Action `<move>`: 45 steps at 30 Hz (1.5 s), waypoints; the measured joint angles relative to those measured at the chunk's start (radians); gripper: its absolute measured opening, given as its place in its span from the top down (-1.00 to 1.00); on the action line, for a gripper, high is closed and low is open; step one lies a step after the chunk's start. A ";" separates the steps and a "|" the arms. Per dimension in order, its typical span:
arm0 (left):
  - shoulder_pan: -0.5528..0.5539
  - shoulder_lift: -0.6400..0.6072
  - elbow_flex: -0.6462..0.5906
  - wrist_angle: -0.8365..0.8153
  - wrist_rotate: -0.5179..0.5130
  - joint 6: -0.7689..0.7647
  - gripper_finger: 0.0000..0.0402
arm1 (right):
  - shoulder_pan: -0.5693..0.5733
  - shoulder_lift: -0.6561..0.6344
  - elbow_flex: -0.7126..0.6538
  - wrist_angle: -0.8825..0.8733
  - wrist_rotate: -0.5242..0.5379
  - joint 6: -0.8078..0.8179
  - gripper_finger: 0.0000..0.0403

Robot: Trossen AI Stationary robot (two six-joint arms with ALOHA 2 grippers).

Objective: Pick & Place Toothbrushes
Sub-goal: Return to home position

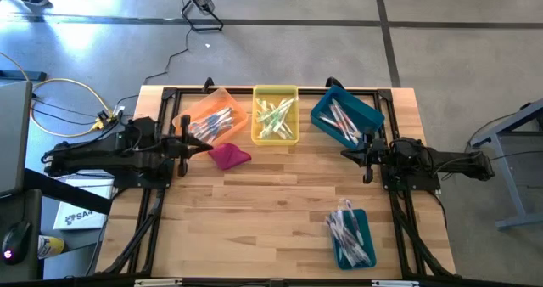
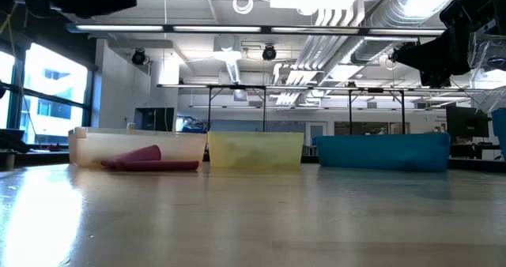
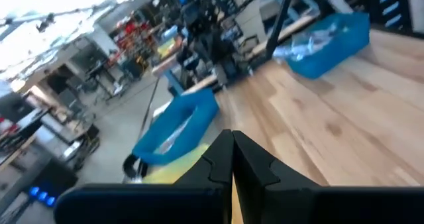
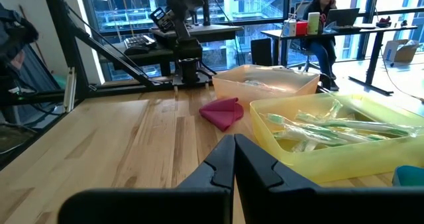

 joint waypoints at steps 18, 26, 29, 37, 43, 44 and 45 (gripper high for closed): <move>-0.267 -0.337 0.004 -0.274 -0.153 0.023 1.00 | 0.000 0.000 0.000 0.000 0.000 0.000 0.99; -0.341 -0.335 -0.061 -0.303 -0.181 -0.005 1.00 | 0.000 0.000 -0.001 0.005 0.001 0.000 0.99; -0.370 -0.336 -0.115 -0.297 -0.189 -0.019 1.00 | 0.000 0.000 -0.001 0.005 0.000 0.000 0.99; -0.423 -0.336 -0.283 -0.182 -0.205 -0.028 1.00 | 0.000 0.000 -0.001 0.006 0.000 0.000 0.99; -0.441 -0.337 -0.331 -0.158 -0.209 -0.028 1.00 | 0.000 0.000 -0.001 0.006 0.000 0.000 0.99; -0.441 -0.337 -0.331 -0.158 -0.209 -0.027 1.00 | 0.000 0.000 -0.001 0.006 0.000 0.000 0.99; -0.441 -0.336 -0.332 -0.160 -0.210 -0.027 1.00 | 0.000 0.000 -0.001 0.006 0.000 0.000 0.99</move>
